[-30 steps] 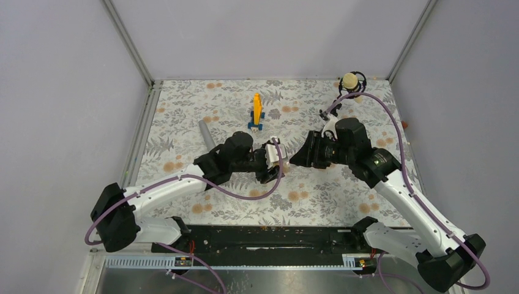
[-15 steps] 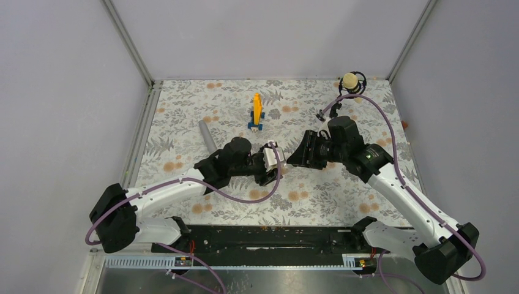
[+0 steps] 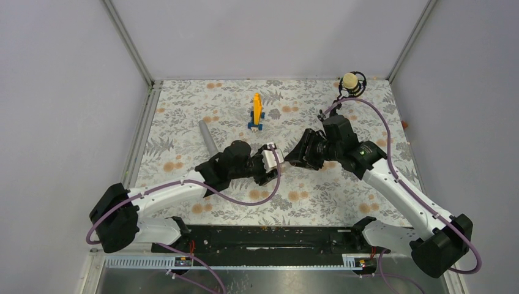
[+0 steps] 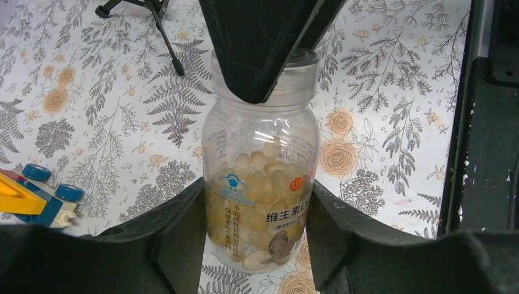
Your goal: Sort the pills into containers
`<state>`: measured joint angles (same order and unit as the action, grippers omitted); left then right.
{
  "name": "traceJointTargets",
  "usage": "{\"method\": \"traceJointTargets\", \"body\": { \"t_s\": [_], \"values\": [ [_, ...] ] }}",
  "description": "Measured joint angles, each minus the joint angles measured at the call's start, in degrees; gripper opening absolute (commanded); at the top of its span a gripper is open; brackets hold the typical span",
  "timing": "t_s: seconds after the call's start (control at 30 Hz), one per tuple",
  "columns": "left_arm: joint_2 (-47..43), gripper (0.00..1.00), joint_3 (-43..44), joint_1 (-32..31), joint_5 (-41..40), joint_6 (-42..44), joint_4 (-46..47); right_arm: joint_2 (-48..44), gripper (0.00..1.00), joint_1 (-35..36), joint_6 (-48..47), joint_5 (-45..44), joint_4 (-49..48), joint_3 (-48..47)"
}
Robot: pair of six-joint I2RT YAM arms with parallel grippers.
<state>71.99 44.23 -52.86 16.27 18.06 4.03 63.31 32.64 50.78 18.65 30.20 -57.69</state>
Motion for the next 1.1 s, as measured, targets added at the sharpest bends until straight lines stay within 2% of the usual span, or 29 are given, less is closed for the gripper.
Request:
{"method": "traceJointTargets", "body": {
  "t_s": [0.33, 0.57, 0.63, 0.77, 0.8, 0.93, 1.1],
  "values": [
    [0.0, 0.0, -3.9, -0.5, -1.6, -3.5, 6.9, 0.8, 0.57, 0.4, 0.7, -2.2, 0.7, -0.5],
    [0.0, 0.0, -4.3, -1.9, -1.2, -5.2, 11.5, 1.9, 0.62, 0.4, 0.3, -5.4, 0.2, -2.4],
    [0.1, 0.0, -4.3, -1.8, -1.2, -5.9, 12.1, 2.2, 0.69, 0.4, 0.0, -6.2, 0.3, -3.3],
    [0.1, 0.0, -4.3, -1.3, -1.2, -7.2, 12.5, 1.9, 0.96, 0.4, -1.5, -7.6, 0.5, -4.4],
    [0.1, 0.0, -4.3, -1.1, -1.2, -7.5, 12.6, 1.7, 0.99, 0.4, -2.3, -7.7, 0.5, -4.4],
    [0.1, 0.0, -4.3, 0.2, 0.6, -9.6, 13.3, 0.1, 0.99, 0.5, -8.5, -8.6, 1.0, -4.4],
    [0.2, 0.0, -5.7, 4.4, 7.3, -13.6, 16.4, -5.0, 0.99, 0.5, -20.2, -8.2, 1.1, -4.4]
  ]
}}
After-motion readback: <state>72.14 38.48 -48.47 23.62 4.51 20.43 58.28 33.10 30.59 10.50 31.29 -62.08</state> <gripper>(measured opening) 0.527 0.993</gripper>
